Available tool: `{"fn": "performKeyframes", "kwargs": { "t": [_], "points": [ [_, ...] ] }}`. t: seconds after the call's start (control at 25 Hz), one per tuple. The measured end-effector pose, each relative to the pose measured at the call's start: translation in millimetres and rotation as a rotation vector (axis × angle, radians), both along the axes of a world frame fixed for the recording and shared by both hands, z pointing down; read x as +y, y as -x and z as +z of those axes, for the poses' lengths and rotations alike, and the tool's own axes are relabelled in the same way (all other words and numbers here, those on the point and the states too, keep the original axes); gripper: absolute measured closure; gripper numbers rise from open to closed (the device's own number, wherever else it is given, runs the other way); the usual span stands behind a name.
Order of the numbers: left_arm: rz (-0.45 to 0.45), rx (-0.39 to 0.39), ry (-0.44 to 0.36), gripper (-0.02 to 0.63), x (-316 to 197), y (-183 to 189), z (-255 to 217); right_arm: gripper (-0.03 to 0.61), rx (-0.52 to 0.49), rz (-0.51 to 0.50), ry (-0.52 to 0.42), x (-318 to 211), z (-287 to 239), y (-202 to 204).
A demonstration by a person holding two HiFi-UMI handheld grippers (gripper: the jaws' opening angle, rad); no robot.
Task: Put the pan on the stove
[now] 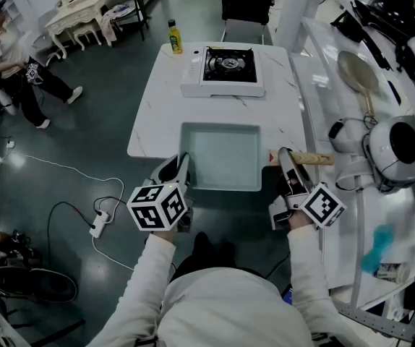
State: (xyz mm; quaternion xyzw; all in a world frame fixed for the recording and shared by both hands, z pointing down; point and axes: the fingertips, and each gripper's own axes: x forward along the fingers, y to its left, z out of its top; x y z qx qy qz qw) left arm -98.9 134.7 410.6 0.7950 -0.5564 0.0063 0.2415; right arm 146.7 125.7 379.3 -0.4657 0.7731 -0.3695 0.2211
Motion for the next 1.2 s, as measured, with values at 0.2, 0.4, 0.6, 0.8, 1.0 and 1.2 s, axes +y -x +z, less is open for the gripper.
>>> {"fn": "performKeyframes", "kwargs": {
  "t": [0.2,0.4,0.6,0.8,1.0,1.2],
  "points": [
    [-0.005,0.000,-0.008,0.569,9,-12,-5,0.426,0.023,-0.006,-0.015,9,-2,-14],
    [-0.011,0.012,-0.002,0.569,13,-22,-3,0.426,-0.011,-0.004,-0.005,11,-3,-21],
    [-0.004,0.007,0.000,0.569,9,-27,-5,0.428,-0.027,-0.004,-0.006,6,-3,-25],
    [0.004,0.004,0.006,0.569,-15,-30,-4,0.428,0.007,0.005,0.006,-16,5,-33],
    [0.022,0.001,0.002,0.569,-62,-34,-1,0.430,0.000,0.015,0.015,-58,8,-36],
    [0.040,0.004,0.004,0.569,-119,-30,1,0.430,0.000,0.033,0.030,-111,10,-32]
  ]
}}
